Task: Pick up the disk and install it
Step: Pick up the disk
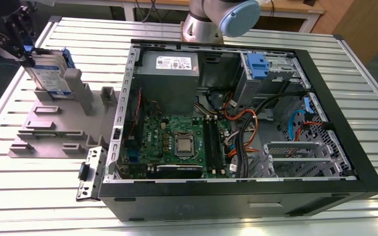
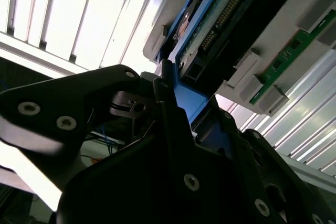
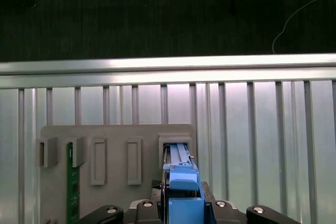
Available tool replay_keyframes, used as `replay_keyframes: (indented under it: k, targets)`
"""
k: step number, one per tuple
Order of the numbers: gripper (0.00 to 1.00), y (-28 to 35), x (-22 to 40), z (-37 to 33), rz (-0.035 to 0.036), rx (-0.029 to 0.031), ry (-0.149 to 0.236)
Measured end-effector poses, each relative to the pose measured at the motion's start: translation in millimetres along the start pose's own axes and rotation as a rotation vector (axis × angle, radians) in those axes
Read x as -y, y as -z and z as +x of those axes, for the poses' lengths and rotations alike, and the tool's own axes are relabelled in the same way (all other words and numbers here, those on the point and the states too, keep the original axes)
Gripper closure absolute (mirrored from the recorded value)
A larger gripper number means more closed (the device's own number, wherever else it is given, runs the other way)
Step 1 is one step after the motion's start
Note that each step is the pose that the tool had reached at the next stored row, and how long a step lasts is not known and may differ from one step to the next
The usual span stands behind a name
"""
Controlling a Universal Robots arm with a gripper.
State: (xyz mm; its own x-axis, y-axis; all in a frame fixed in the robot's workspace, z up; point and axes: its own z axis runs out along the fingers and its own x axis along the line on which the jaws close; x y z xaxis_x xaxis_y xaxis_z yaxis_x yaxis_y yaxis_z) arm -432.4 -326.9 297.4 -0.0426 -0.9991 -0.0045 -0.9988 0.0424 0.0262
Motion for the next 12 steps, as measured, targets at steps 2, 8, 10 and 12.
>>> replay_keyframes:
  k: [2, 8, 10, 12]
  targets:
    - [0.64, 2.6, 0.0, 0.0, -0.0001, -0.0001, 0.000]
    - [0.64, 14.9, -0.4, -0.1, 0.0000, 0.0000, 0.000]
    - [0.64, 16.8, -0.4, -0.1, -0.0001, -0.0001, 0.000]
    - [0.64, 19.0, -0.5, -0.1, 0.0000, 0.0000, 0.000]
